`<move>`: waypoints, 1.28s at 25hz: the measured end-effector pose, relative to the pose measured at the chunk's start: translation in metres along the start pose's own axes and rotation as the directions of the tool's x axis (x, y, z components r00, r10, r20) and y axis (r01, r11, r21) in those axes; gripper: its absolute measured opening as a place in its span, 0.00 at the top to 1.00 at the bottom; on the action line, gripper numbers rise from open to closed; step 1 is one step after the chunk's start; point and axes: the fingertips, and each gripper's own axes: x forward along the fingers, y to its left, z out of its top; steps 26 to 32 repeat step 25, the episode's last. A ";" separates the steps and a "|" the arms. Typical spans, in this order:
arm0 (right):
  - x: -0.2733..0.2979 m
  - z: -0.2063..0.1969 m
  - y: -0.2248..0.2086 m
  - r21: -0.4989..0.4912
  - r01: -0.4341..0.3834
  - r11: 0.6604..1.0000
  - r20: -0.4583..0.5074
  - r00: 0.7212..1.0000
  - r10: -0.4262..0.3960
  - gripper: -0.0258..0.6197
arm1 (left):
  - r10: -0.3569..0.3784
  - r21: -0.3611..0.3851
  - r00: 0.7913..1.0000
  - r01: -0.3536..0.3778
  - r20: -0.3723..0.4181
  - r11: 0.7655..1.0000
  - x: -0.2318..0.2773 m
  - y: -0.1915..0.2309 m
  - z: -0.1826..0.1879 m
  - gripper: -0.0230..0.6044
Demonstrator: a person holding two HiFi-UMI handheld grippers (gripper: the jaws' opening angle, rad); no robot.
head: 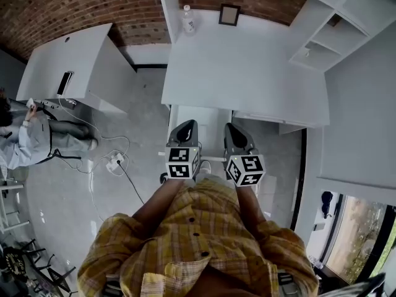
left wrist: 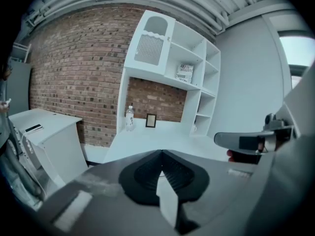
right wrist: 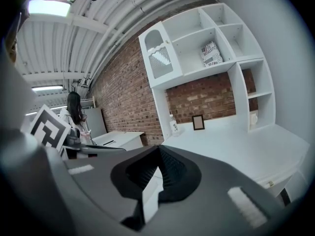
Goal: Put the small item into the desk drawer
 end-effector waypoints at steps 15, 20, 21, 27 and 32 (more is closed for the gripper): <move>-0.004 0.036 0.002 -0.021 0.001 1.000 0.061 0.998 0.000 0.96 | -0.009 0.063 0.994 0.002 0.107 0.998 -0.020 -0.003 0.039 0.96; -0.005 0.038 -0.002 -0.026 0.010 1.000 0.062 0.998 -0.008 0.96 | -0.009 0.064 0.993 0.001 0.121 0.998 -0.021 -0.004 0.042 0.96; -0.005 0.038 -0.002 -0.026 0.011 1.000 0.064 0.998 -0.010 0.96 | -0.012 0.065 0.992 0.004 0.125 0.998 -0.021 -0.004 0.042 0.96; -0.007 0.037 -0.003 -0.026 0.019 0.999 0.067 0.998 -0.017 0.96 | -0.019 0.065 0.991 0.010 0.134 0.998 -0.022 -0.004 0.042 0.96; -0.007 0.037 -0.003 -0.026 0.019 0.999 0.067 0.998 -0.017 0.96 | -0.019 0.065 0.991 0.010 0.134 0.998 -0.022 -0.004 0.042 0.96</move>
